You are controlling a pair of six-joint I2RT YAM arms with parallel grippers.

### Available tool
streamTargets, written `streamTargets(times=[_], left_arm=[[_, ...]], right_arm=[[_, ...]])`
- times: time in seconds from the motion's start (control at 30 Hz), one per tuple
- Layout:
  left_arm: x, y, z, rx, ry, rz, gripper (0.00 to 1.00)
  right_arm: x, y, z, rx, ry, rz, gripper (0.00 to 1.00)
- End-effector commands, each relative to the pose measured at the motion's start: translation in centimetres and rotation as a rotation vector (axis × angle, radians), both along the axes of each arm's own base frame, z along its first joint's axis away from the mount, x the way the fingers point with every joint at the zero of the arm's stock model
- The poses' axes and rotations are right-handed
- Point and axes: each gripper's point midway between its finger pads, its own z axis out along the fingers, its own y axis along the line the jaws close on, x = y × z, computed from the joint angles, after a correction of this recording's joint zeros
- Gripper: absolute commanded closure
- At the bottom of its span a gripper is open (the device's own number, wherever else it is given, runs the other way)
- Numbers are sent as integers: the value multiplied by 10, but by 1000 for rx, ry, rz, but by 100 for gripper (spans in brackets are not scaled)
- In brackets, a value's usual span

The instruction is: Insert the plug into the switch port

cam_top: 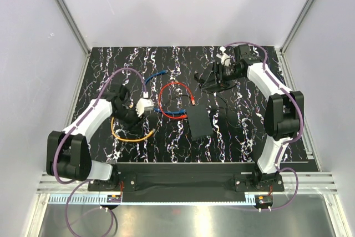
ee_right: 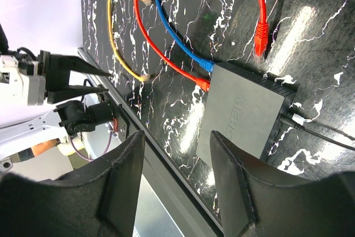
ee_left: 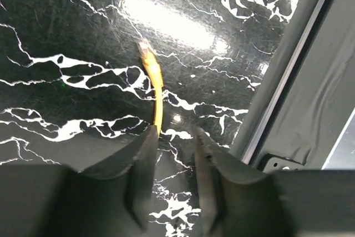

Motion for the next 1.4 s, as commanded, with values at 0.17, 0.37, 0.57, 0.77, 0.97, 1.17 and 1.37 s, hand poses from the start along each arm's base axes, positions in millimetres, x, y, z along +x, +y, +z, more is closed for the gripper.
streamTargets(times=[0.17,0.37,0.57,0.77,0.97,1.17,1.37], left_arm=[[95,8,36,40,-211,-4,59],[162,27,23,132,-294,-31,59],[192,37,-18,201,-315,-110,57],[193,38,-29,209,-302,-136,57],[111,19,3,97,-236,-137,55],[43,4,-15,122,-146,-121,52],[33,-9,-43,215,-111,-89,51]], right_arm=[[-8,4,-3,12,0,47,43],[-9,2,-10,-1,10,54,43],[-9,-1,-17,-30,4,68,43],[-10,-2,-21,-40,15,76,42],[-18,-5,-24,-51,16,84,42],[-20,-4,-28,-44,21,77,42],[-18,-1,-23,-33,15,71,42]])
